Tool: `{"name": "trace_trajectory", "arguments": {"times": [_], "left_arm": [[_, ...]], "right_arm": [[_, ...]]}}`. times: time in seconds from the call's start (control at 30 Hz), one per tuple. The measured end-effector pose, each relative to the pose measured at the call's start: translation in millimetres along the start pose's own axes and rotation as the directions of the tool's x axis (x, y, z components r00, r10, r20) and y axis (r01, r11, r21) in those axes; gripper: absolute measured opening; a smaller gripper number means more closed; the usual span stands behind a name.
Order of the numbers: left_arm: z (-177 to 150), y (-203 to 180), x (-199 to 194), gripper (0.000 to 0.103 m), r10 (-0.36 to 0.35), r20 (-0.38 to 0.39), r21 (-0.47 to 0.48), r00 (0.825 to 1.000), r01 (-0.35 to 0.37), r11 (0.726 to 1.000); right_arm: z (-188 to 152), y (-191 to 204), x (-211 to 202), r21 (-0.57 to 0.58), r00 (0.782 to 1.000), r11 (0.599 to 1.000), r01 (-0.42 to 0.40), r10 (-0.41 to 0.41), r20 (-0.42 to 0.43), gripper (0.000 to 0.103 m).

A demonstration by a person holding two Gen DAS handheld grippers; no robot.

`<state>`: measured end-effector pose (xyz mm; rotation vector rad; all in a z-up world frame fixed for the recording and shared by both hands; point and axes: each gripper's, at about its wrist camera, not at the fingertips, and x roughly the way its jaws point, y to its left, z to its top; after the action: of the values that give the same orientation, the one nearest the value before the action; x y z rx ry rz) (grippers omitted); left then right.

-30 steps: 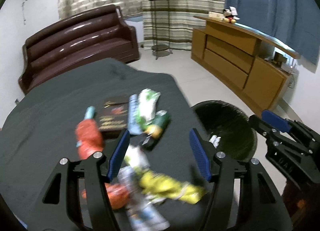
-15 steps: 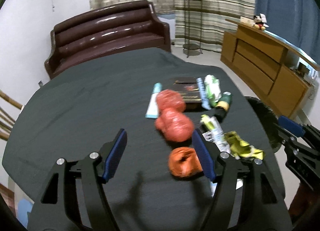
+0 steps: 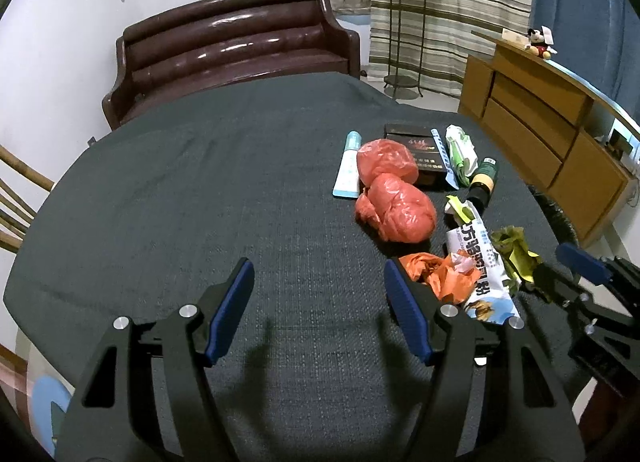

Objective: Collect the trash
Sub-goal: 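Move both open tools back over the trash on the table, then grasp the yellow-green wrapper with the right tool while the left tool grasps the orange bag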

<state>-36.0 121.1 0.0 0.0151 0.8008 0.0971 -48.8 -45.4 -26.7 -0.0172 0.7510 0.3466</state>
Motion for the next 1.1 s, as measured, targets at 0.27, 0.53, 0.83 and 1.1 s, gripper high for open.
{"name": "trace_trajectory", "arguments": {"times": [0.27,0.53,0.83,1.1], "left_arm": [[-2,-3,6,0.066,-0.012,-0.007,-0.002,1.0,0.012,1.0],[-2,-8,5,0.066,-0.025,-0.001,0.012,1.0,0.025,1.0],[2,-19,-2,0.067,-0.074,0.011,0.023,0.997,0.074,0.997],[1,-43,7,0.072,-0.1,-0.002,0.065,0.995,0.1,0.993]], "right_arm": [[-3,3,9,-0.008,0.999,1.0,0.021,-0.021,-0.027,0.042],[-3,5,17,-0.019,0.999,1.0,0.019,-0.02,-0.034,0.027],[4,-1,3,-0.007,0.999,0.999,0.039,-0.039,0.033,0.027],[9,-17,2,0.042,0.997,0.998,0.05,-0.052,0.049,0.027]]}}
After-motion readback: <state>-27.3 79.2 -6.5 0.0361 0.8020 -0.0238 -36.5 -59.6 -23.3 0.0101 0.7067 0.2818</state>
